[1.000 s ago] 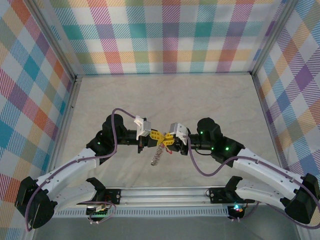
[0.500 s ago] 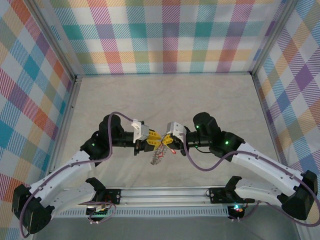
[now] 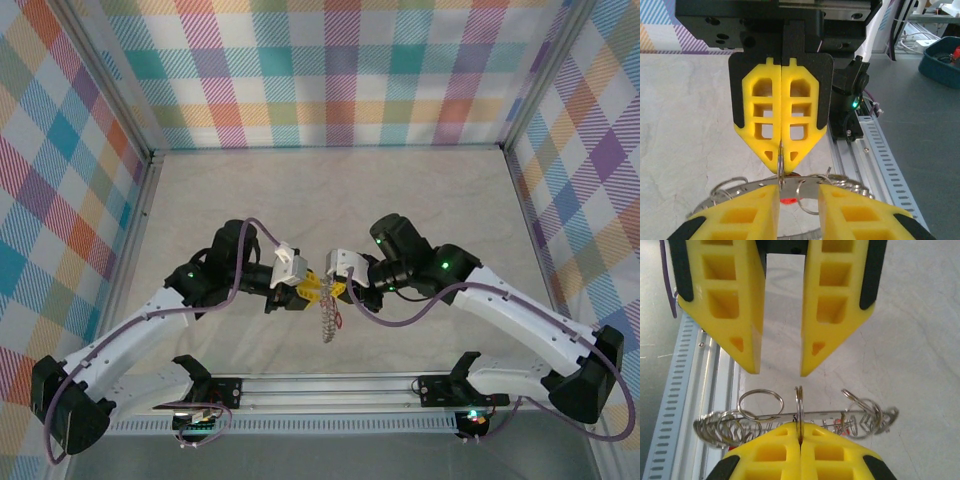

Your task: Put the keys on the keyring

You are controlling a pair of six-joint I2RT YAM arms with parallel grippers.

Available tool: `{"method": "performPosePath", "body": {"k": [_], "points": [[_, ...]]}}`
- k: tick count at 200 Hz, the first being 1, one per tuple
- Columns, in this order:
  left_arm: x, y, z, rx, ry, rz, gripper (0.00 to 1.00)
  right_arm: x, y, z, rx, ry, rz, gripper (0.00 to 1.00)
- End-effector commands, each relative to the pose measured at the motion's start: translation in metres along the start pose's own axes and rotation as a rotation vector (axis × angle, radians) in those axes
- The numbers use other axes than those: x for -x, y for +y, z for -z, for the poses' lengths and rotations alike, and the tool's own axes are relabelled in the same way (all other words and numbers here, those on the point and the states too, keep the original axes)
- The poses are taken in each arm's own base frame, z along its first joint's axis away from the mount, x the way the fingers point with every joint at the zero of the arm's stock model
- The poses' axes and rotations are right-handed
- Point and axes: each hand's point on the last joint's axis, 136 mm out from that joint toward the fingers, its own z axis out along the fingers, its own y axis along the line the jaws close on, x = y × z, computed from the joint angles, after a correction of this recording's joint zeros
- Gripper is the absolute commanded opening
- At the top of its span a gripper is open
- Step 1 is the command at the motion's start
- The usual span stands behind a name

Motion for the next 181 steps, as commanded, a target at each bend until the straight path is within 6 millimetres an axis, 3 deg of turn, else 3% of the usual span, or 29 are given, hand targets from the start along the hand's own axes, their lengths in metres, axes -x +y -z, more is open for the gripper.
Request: {"method": "performPosePath", "body": {"k": [1,35,69,131,156,181], "points": [[0.010,-0.004,-0.001,-0.037,-0.018,-0.020,0.27,0.014,0.005,0.008,0.029,-0.038,0.040,0.00],[0.020,-0.002,-0.004,-0.050,-0.091,0.004,0.26,0.023,-0.002,0.001,0.022,-0.069,0.031,0.00],[0.011,0.016,-0.007,0.043,-0.052,0.027,0.26,0.026,-0.004,-0.004,0.023,-0.081,0.034,0.00],[-0.012,0.010,-0.012,-0.018,0.067,0.040,0.24,0.027,-0.009,-0.006,-0.010,-0.111,0.031,0.00],[-0.013,0.006,-0.012,-0.056,0.089,0.027,0.08,0.029,-0.009,-0.007,-0.008,-0.121,0.028,0.00],[-0.009,0.007,-0.011,-0.047,0.084,0.001,0.00,0.031,-0.009,-0.008,-0.004,-0.127,0.029,0.00]]}}
